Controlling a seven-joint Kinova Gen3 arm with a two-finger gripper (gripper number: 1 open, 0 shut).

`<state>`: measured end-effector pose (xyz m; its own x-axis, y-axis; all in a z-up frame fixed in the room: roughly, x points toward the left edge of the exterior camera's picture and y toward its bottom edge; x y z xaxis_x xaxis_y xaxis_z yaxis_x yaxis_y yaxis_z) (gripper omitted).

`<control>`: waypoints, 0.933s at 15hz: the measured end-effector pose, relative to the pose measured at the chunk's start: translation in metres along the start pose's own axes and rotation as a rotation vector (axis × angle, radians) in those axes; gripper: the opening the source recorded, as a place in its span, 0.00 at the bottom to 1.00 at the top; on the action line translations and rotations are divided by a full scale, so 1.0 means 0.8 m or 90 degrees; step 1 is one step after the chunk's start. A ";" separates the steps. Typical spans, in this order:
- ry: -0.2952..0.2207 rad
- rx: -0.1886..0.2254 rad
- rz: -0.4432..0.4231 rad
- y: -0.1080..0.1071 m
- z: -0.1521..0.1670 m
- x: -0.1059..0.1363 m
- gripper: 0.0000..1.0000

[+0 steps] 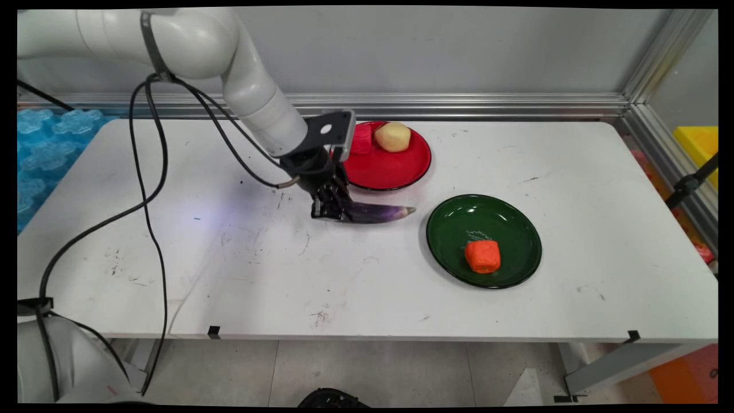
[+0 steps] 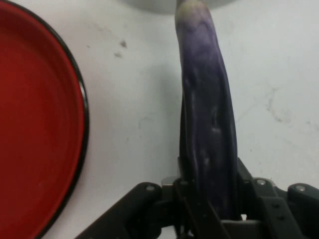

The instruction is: Place the picked object on the table

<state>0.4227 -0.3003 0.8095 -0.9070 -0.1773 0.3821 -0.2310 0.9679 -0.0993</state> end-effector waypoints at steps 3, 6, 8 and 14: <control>-0.009 -0.009 0.009 0.001 0.021 -0.006 0.00; -0.014 -0.016 0.018 0.002 0.038 -0.010 0.00; -0.016 -0.020 0.021 0.002 0.044 -0.012 0.00; -0.009 -0.026 0.036 0.005 0.052 -0.013 1.00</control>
<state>0.4165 -0.3024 0.7671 -0.9233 -0.1243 0.3634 -0.1648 0.9829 -0.0826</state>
